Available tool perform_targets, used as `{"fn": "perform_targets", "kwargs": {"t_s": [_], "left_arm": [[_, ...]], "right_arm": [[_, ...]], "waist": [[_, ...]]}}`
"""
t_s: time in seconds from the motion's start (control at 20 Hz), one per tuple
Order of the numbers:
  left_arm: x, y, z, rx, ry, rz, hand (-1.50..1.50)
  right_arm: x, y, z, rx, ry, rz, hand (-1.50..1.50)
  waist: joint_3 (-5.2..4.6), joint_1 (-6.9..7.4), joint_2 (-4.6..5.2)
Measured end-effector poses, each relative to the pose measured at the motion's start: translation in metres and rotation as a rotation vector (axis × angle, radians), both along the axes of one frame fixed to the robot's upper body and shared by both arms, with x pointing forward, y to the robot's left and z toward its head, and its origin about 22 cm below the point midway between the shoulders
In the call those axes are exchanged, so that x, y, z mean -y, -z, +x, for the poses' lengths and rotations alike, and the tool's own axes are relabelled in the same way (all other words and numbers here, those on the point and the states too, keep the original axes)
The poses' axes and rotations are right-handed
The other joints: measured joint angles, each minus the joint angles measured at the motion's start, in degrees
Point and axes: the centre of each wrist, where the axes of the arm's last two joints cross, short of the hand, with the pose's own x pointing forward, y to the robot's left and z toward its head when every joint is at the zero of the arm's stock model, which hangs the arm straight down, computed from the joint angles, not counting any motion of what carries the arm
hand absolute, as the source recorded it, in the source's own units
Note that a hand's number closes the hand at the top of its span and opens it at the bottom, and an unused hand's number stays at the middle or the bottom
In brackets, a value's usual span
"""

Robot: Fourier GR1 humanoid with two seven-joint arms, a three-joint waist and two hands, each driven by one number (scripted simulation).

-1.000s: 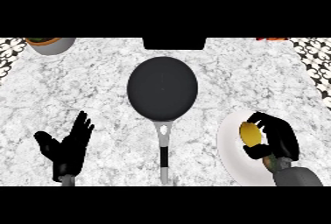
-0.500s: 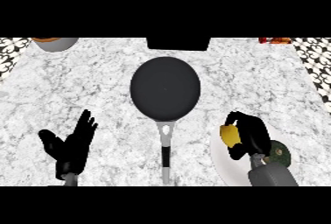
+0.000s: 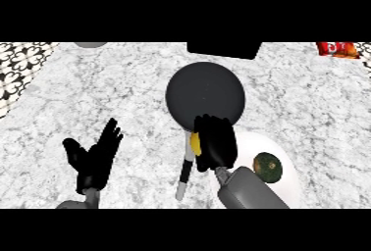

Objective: Pick the lemon from the plate and place it in the pan

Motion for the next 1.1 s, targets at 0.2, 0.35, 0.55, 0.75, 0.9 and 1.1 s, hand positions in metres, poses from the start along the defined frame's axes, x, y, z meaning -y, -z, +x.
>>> {"fn": "perform_targets", "kwargs": {"t_s": [0.2,0.35,0.55,0.75,0.9,1.1], "left_arm": [[0.005,0.002,0.0,-0.008,0.01,0.0,0.0],[0.007,0.0,0.004,-0.004,0.013,0.002,0.0],[0.008,0.002,0.005,-0.008,0.015,0.007,0.0],[0.009,0.0,0.007,-0.002,0.007,0.006,0.0],[0.006,0.0,0.008,0.002,-0.004,0.009,0.0],[-0.001,0.0,0.009,0.012,-0.013,0.008,0.0]], "right_arm": [[-0.034,-0.034,-0.002,0.171,0.062,0.0,1.5],[-0.052,-0.058,-0.005,0.266,0.093,0.022,1.5],[-0.068,-0.08,-0.004,0.342,0.098,0.032,1.5],[-0.076,-0.096,0.002,0.375,0.113,0.053,1.5],[-0.08,-0.105,0.008,0.385,0.125,0.078,1.5],[-0.082,-0.109,0.027,0.399,0.16,0.085,1.5]], "waist": [[0.13,0.22,-0.36],[0.18,0.33,-0.35],[0.19,0.29,-0.13],[0.23,0.05,0.11],[0.24,-0.31,0.32],[0.26,-0.99,0.63]]}}
